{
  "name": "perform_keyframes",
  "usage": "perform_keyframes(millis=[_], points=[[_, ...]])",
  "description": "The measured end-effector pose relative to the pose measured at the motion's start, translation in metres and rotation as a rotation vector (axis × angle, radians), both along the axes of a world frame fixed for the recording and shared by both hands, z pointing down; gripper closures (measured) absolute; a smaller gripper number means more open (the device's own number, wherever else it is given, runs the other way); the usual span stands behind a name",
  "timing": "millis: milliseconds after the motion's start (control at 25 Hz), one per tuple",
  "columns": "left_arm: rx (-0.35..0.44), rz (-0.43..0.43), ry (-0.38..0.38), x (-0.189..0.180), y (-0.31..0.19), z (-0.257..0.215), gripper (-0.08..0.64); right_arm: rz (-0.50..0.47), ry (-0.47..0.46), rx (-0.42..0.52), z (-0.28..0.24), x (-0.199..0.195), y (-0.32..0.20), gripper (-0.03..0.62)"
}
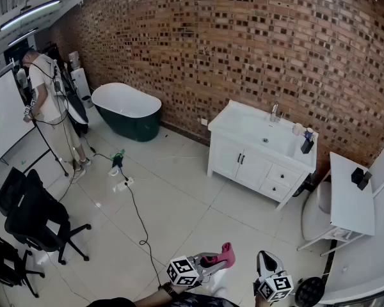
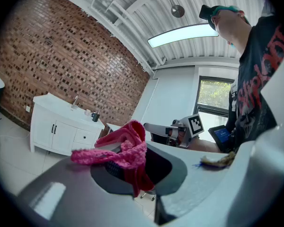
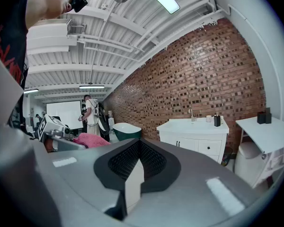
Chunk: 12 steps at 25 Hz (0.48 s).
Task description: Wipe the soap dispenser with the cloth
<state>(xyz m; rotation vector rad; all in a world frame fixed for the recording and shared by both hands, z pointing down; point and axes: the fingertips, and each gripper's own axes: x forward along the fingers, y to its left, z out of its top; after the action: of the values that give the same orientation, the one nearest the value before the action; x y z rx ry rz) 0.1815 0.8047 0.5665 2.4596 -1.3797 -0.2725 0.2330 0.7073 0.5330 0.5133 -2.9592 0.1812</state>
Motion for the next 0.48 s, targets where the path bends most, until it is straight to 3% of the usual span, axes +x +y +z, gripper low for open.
perform_keyframes(millis=[120,240,360,480], points=[[-0.044,0.142,-0.046,-0.013,0.018,0.001,0.520,0.164,-0.081,-0.052,0.004,0.008,0.026,0.591],[-0.026,0.126,-0.024,-0.038,0.042,-0.004,0.518,0.124,-0.005,-0.050,0.008,-0.019,0.047,0.591],[-0.025,0.171,-0.035,-0.043,0.047,0.003,0.518,0.172,-0.035,-0.045,0.008,-0.018,0.057,0.591],[0.025,0.177,-0.018,-0.045,0.053,-0.003,0.520,0.182,-0.016,0.005,0.004,-0.021,0.062,0.591]])
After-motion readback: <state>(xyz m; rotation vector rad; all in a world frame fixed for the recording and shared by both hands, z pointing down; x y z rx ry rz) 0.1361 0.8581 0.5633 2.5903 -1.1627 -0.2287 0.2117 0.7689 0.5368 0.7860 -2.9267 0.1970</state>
